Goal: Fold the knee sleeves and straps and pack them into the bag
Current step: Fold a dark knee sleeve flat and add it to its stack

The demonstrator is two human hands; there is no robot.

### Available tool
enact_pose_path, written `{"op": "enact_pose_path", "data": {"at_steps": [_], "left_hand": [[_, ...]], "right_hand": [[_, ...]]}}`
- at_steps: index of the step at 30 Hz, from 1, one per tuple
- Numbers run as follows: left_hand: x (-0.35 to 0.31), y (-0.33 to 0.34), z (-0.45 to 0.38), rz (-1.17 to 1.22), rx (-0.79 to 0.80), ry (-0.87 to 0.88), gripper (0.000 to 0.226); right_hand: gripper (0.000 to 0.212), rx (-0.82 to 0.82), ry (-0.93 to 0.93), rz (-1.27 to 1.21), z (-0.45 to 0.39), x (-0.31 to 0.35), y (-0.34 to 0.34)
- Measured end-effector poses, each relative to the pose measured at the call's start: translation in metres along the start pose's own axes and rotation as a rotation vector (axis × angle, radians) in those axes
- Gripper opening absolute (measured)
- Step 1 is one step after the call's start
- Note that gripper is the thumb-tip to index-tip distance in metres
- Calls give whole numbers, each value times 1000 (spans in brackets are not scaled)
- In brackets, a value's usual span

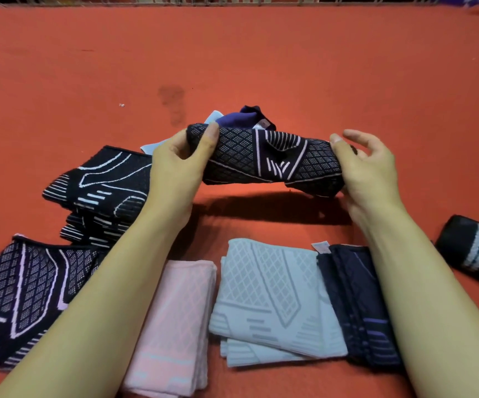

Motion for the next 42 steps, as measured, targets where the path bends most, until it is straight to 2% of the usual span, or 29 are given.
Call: {"op": "enact_pose_path", "data": {"at_steps": [4,8,12,15,17,20,22,25,27,29,31,33,36,38,40,42], "left_hand": [[0,-1,-3,-138,-54,78,37],[-7,1,0,-97,-55,134,25],[-8,4,2,-119,-56,144,24],[-8,6,2,-127,-68,119,25],[-7,5,2,-96,-64,109,23],[-7,4,3,-42,-28,74,20],[-10,6,6,3,37,46,19],[-16,11,11,97,159,5,20],[-18,12,12,183,201,-19,19],[-18,10,9,281,193,-65,25],[-18,7,6,386,190,-145,39],[-15,7,4,429,235,-240,43],[-13,13,9,298,366,-361,31],[-10,17,15,143,459,-355,35],[-9,19,19,65,478,-324,34],[-8,18,19,34,432,-320,30]], "right_hand": [[33,-118,-63,34,-4,0,-3],[22,-196,-126,58,-6,1,-7],[23,-216,-162,85,-7,1,-9],[20,-169,-172,143,-6,1,-8],[15,-114,-168,228,-6,1,-8],[30,11,-191,469,-2,3,-4],[34,212,-255,594,7,6,3],[25,588,-303,705,26,11,17],[24,694,-276,748,32,11,19],[25,679,-306,717,33,12,18],[25,584,-356,622,32,15,16],[30,473,-366,537,28,17,16],[40,388,-322,427,24,15,18],[45,401,-274,325,22,13,19],[39,460,-183,240,23,9,21],[28,510,-65,206,23,6,22]]}}
Point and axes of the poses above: each hand's wrist, its own z-axis away from the middle knuckle, its own y-axis out of the palm, x = y × z, the point moved 1 cm from there along -z, towards the middle knuckle, and after that the axes turned 1 degree about -x, right-handed, at the moved point
